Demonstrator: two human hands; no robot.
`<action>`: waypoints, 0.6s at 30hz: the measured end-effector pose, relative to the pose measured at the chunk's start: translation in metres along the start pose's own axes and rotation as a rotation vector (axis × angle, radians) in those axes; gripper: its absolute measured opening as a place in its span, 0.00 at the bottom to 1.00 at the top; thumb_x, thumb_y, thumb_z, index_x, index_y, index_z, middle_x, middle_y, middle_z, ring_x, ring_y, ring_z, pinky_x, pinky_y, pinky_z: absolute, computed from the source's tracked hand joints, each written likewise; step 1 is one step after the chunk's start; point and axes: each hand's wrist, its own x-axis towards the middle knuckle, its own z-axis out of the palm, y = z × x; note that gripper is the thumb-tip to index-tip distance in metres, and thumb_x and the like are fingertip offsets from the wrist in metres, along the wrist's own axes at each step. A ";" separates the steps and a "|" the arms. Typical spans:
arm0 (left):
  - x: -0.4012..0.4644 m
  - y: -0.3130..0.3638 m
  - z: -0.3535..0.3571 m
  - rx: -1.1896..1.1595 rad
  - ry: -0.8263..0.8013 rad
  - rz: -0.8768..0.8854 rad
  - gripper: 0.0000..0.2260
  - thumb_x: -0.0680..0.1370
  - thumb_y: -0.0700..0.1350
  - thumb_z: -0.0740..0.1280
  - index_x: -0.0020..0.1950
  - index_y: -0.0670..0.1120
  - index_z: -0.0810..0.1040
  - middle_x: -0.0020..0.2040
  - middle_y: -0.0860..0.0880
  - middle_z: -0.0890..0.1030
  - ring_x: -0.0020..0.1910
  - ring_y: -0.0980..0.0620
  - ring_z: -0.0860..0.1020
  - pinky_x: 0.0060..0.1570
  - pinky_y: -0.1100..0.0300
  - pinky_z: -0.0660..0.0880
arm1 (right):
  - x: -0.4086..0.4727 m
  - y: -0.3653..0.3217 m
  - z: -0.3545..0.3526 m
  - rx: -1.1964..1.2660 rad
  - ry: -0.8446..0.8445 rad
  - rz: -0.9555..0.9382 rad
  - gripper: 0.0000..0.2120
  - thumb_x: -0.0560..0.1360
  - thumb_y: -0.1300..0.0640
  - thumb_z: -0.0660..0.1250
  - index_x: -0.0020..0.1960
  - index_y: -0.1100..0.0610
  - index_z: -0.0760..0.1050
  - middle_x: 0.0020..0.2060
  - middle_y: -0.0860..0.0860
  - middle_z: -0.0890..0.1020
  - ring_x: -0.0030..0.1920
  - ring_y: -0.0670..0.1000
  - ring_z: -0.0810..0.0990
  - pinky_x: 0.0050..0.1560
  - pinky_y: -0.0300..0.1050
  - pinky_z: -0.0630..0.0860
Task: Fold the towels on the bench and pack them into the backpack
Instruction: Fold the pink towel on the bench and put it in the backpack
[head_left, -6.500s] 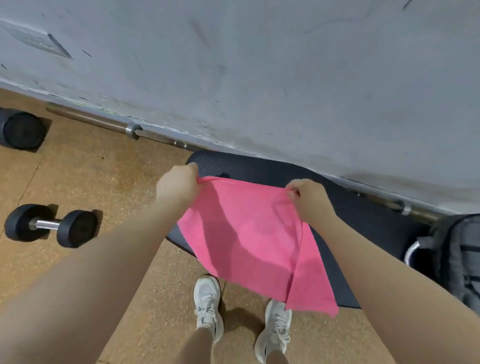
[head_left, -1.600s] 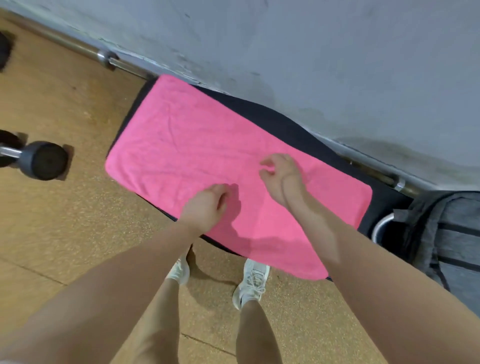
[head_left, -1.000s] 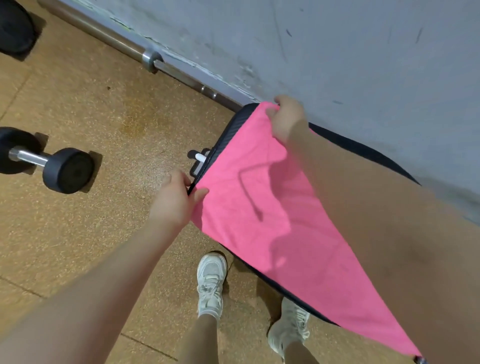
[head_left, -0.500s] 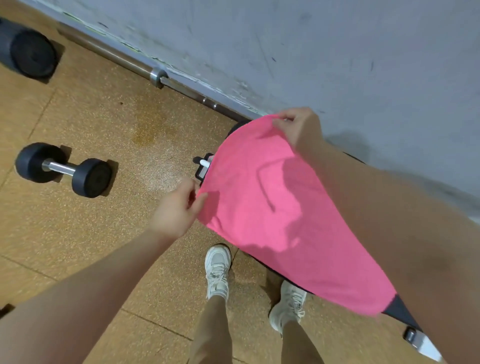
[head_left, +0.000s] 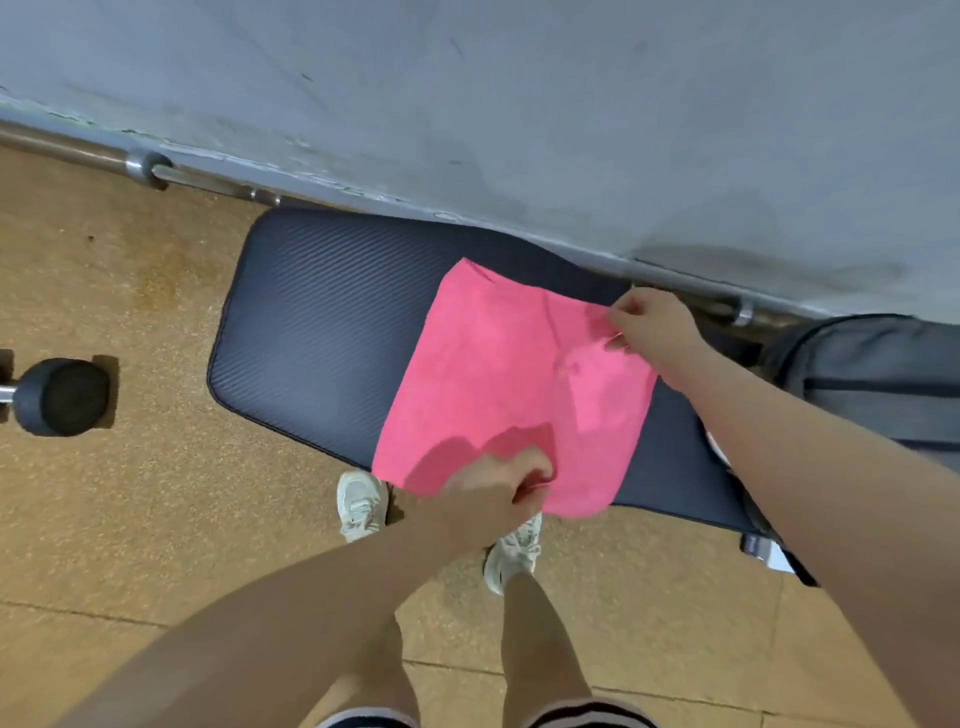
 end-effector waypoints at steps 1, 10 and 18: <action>0.008 0.007 0.013 0.016 -0.037 0.002 0.05 0.78 0.44 0.61 0.53 0.46 0.72 0.33 0.54 0.71 0.32 0.54 0.69 0.34 0.62 0.65 | 0.002 0.018 -0.006 0.011 0.015 0.012 0.08 0.72 0.66 0.60 0.42 0.55 0.75 0.37 0.52 0.78 0.37 0.54 0.79 0.37 0.42 0.73; 0.062 0.027 0.108 -0.048 -0.173 -0.011 0.07 0.78 0.46 0.62 0.54 0.44 0.73 0.37 0.51 0.75 0.30 0.53 0.70 0.30 0.73 0.61 | 0.039 0.109 -0.019 0.060 0.202 0.064 0.08 0.75 0.60 0.63 0.52 0.60 0.77 0.44 0.51 0.77 0.46 0.49 0.73 0.50 0.42 0.72; 0.115 -0.003 0.059 0.338 0.145 -0.122 0.11 0.80 0.47 0.54 0.55 0.43 0.72 0.39 0.46 0.75 0.38 0.44 0.76 0.38 0.50 0.75 | 0.060 0.131 -0.003 -0.018 0.259 -0.084 0.07 0.74 0.63 0.61 0.46 0.62 0.77 0.46 0.53 0.78 0.44 0.47 0.71 0.40 0.31 0.66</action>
